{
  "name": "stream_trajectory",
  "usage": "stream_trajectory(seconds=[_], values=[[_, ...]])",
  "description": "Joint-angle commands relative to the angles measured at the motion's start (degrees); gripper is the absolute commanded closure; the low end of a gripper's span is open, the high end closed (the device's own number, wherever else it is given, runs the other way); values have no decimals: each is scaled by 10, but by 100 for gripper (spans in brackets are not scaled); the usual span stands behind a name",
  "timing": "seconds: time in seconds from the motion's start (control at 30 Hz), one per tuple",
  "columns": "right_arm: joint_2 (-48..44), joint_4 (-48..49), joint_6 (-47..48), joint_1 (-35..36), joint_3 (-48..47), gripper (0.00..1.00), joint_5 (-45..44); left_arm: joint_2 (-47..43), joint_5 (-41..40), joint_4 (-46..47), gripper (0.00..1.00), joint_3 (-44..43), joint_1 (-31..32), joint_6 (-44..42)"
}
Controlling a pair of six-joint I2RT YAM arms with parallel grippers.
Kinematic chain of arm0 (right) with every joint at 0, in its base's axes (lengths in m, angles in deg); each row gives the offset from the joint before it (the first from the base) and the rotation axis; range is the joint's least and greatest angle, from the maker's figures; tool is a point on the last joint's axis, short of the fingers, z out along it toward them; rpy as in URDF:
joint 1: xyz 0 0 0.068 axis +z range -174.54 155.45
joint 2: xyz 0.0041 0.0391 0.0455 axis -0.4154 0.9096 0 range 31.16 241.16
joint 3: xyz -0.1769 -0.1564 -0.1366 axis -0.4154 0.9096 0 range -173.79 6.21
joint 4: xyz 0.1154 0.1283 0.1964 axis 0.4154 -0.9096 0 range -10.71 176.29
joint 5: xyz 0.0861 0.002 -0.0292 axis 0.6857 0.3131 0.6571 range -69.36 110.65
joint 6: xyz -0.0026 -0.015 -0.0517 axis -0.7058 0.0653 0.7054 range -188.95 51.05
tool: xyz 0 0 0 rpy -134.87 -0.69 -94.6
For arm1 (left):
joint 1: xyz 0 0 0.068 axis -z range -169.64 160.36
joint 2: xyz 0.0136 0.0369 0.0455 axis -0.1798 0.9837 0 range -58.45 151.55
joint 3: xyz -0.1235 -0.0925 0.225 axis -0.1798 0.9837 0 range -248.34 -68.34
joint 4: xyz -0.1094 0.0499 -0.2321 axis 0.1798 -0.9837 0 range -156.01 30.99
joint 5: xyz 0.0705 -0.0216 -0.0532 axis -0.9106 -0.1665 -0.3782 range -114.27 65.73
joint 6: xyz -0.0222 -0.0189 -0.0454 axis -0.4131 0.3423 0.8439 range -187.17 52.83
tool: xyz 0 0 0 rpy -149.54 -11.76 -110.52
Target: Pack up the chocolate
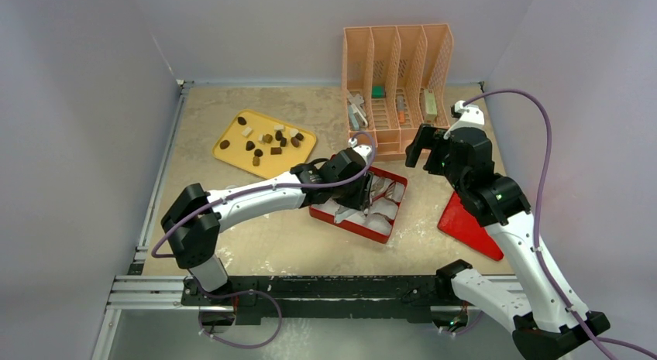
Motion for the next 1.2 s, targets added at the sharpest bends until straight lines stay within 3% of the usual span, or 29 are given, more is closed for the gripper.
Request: stream_trajectory(seconds=[0.0, 0.23, 0.63, 1.17], values=[[-3, 16, 5, -2, -1, 1, -12, -25, -17, 21, 62, -29, 1, -8], [0, 16, 0, -2, -6, 1, -1, -65, -57, -10, 63, -38, 1, -13], [1, 17, -4, -2, -6, 1, 7, -141, -209, -97, 64, -50, -7, -9], [-3, 18, -1, -2, 0, 1, 6, -169, -223, -142, 65, 10, -181, -9]])
